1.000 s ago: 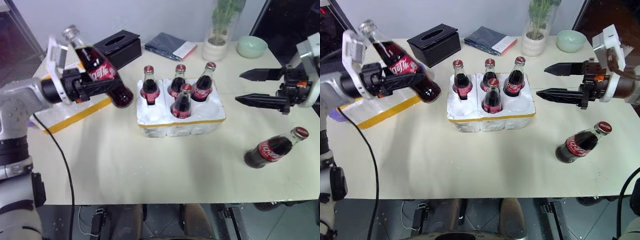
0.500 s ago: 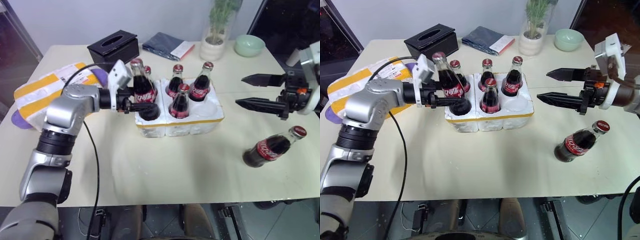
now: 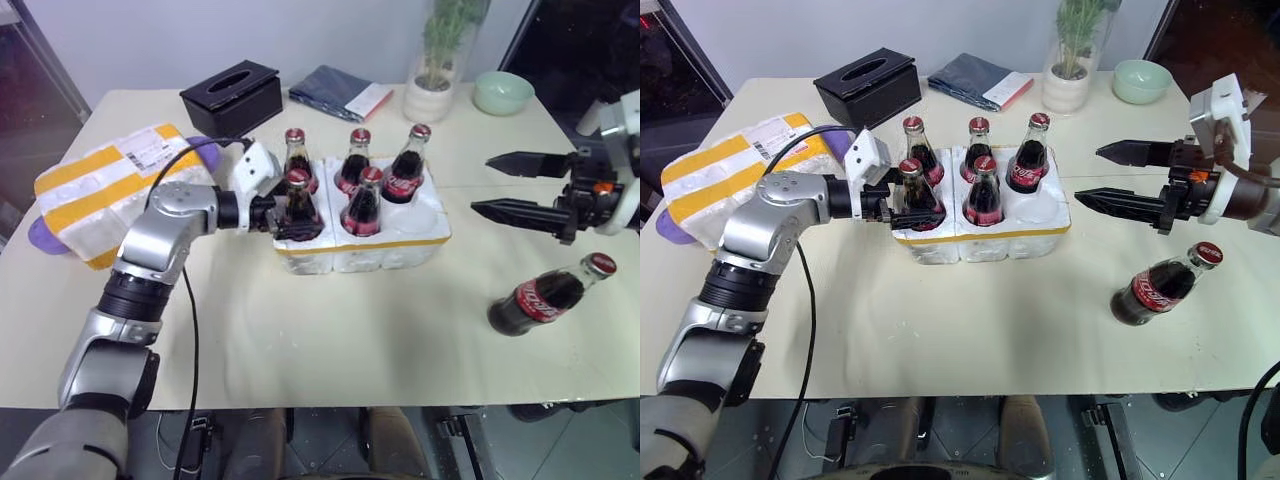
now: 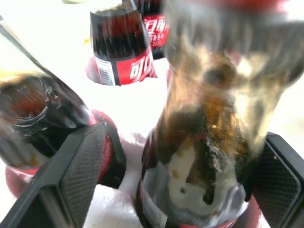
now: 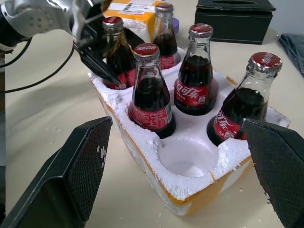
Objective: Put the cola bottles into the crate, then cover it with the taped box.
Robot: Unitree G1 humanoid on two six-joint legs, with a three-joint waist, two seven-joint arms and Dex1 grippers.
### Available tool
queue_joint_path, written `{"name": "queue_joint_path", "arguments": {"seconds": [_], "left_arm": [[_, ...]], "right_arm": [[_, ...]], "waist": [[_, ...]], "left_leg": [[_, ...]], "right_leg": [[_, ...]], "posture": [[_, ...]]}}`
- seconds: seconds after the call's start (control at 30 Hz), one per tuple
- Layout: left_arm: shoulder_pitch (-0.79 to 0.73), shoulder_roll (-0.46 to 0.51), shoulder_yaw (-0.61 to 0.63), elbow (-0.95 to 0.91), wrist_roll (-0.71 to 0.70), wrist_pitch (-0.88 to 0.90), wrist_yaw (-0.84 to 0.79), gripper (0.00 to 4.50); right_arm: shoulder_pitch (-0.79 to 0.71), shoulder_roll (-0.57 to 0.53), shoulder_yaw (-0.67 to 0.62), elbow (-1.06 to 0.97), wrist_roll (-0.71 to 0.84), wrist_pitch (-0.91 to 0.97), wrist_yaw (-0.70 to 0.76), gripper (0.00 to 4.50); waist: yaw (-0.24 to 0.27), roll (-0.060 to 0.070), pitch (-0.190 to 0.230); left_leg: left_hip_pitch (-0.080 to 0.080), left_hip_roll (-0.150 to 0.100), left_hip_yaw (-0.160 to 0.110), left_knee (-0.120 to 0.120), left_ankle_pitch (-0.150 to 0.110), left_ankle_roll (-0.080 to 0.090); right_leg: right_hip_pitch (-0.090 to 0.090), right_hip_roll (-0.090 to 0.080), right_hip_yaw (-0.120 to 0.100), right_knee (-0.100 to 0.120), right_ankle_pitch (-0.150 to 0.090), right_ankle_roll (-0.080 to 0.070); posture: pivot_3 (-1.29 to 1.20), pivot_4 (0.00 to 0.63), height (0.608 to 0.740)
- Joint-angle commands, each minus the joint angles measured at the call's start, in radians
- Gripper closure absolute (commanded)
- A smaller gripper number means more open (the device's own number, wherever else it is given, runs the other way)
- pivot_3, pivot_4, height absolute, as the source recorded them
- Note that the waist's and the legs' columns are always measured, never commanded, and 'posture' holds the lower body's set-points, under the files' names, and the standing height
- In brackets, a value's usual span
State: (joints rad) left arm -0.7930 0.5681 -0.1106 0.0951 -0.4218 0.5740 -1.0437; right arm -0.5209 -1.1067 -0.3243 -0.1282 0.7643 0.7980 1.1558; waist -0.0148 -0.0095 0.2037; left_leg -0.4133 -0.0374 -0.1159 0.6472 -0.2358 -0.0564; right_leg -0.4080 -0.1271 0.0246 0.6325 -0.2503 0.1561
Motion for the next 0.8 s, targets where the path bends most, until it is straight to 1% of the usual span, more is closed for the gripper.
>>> {"name": "queue_joint_path", "arguments": {"seconds": [0.03, 0.07, 0.13, 0.2, 0.23, 0.3, 0.37, 0.43, 0.53, 0.63, 0.7, 0.77, 0.8], "left_arm": [[-0.052, 0.095, 0.145, -0.118, -0.189, 0.159, -0.09, 0.04], [-0.069, 0.136, 0.185, -0.14, -0.261, 0.223, -0.13, 0.04], [-0.096, 0.199, 0.233, -0.164, -0.364, 0.319, -0.188, 0.04], [-0.113, 0.239, 0.252, -0.178, -0.428, 0.38, -0.222, 0.04], [-0.119, 0.258, 0.255, -0.189, -0.457, 0.403, -0.248, 0.04], [-0.127, 0.279, 0.235, -0.217, -0.484, 0.422, -0.284, 0.04], [-0.119, 0.27, 0.188, -0.239, -0.451, 0.388, -0.297, 0.04], [-0.106, 0.241, 0.129, -0.225, -0.398, 0.331, -0.308, 0.04], [-0.11, 0.202, 0.044, -0.161, -0.308, 0.245, -0.333, 0.04], [-0.164, 0.15, -0.009, -0.085, -0.262, 0.202, -0.358, 0.04], [-0.19, 0.131, -0.022, -0.057, -0.247, 0.184, -0.38, 0.04], [-0.201, 0.122, -0.034, -0.041, -0.227, 0.161, -0.397, 0.04], [-0.203, 0.116, -0.041, -0.035, -0.218, 0.151, -0.409, 0.04]], "right_arm": [[-0.016, -0.088, -0.11, 0.003, 0.022, 0.014, 0.03, 0.0], [-0.009, -0.115, -0.151, 0.004, 0.034, 0.031, 0.038, 0.0], [0.01, -0.151, -0.234, 0.002, 0.057, 0.077, 0.045, 0.0], [0.038, -0.171, -0.306, -0.008, 0.071, 0.118, 0.048, 0.0], [0.069, -0.177, -0.362, -0.026, 0.07, 0.145, 0.049, 0.0], [0.162, -0.179, -0.498, -0.08, 0.049, 0.207, 0.062, 0.0], [0.268, -0.155, -0.639, -0.151, 0.032, 0.272, 0.071, 0.0], [0.373, -0.102, -0.795, -0.244, 0.034, 0.342, 0.069, 0.0], [0.5, -0.017, -0.964, -0.351, 0.045, 0.441, 0.03, 0.0], [0.667, 0.134, -1.135, -0.493, 0.073, 0.489, 0.014, 0.0], [0.737, 0.225, -1.197, -0.566, 0.114, 0.497, -0.018, 0.0], [0.794, 0.305, -1.224, -0.62, 0.157, 0.49, -0.05, 0.0], [0.839, 0.38, -1.222, -0.661, 0.174, 0.472, -0.07, 0.0]], "waist": [[-0.003, 0.0, 0.0], [-0.004, 0.0, 0.0], [-0.003, 0.001, 0.0], [-0.003, 0.001, 0.0], [0.001, 0.001, 0.0], [0.005, 0.001, 0.0], [0.007, 0.001, 0.0], [0.007, 0.0, 0.0], [0.006, 0.0, 0.0], [0.006, 0.0, 0.0], [0.005, -0.001, 0.0], [0.002, 0.0, 0.0], [0.002, -0.001, 0.0]], "left_leg": [[0.0, 0.0, 0.0, 0.0, 0.0, 0.0], [0.0, 0.0, 0.0, -0.001, 0.0, 0.0], [0.0, 0.0, 0.0, -0.002, 0.0, 0.0], [0.0, 0.0, 0.0, -0.002, 0.0, 0.001], [0.001, 0.0, 0.0, -0.002, 0.0, 0.001], [0.003, 0.0, 0.0, -0.001, 0.0, 0.001], [0.003, 0.0, 0.0, -0.001, 0.0, 0.001], [0.003, 0.0, 0.0, 0.0, 0.0, 0.001], [0.005, 0.0, 0.0, 0.0, 0.0, 0.001], [0.005, 0.0, 0.0, 0.0, 0.0, 0.001], [0.005, 0.001, 0.0, 0.0, -0.001, 0.001], [0.004, 0.001, 0.0, 0.0, -0.001, 0.001], [0.005, 0.001, 0.0, 0.0, -0.001, 0.001]], "right_leg": [[0.0, 0.0, 0.0, 0.0, 0.0, 0.0], [-0.001, 0.0, 0.0, 0.0, 0.0, 0.0], [-0.001, 0.0, 0.0, 0.001, 0.0, 0.0], [0.0, 0.0, 0.0, 0.0, 0.0, 0.0], [0.001, 0.0, 0.0, 0.0, 0.0, 0.0], [0.004, 0.0, 0.0, -0.001, 0.0, 0.0], [0.005, 0.0, -0.001, -0.001, 0.0, 0.0], [0.006, 0.0, 0.0, -0.001, 0.0, 0.0], [0.007, 0.0, 0.0, -0.001, 0.0, 0.0], [0.008, 0.0, 0.0, -0.002, 0.0, 0.0], [0.008, 0.001, -0.001, -0.003, -0.001, 0.0], [0.007, 0.001, 0.0, -0.003, -0.001, 0.0], [0.007, 0.001, 0.0, -0.003, -0.001, 0.0]], "posture": [[0.0, 0.15, 0.74], [0.0, 0.15, 0.74], [0.0, 0.15, 0.74], [0.0, 0.15, 0.74], [0.0, 0.15, 0.74], [0.0, 0.15, 0.74], [0.0, 0.15, 0.74], [0.0, 0.15, 0.74], [0.0, 0.15, 0.74], [0.0, 0.15, 0.74], [0.0, 0.15, 0.74], [0.0, 0.15, 0.74], [0.0, 0.15, 0.74]]}}
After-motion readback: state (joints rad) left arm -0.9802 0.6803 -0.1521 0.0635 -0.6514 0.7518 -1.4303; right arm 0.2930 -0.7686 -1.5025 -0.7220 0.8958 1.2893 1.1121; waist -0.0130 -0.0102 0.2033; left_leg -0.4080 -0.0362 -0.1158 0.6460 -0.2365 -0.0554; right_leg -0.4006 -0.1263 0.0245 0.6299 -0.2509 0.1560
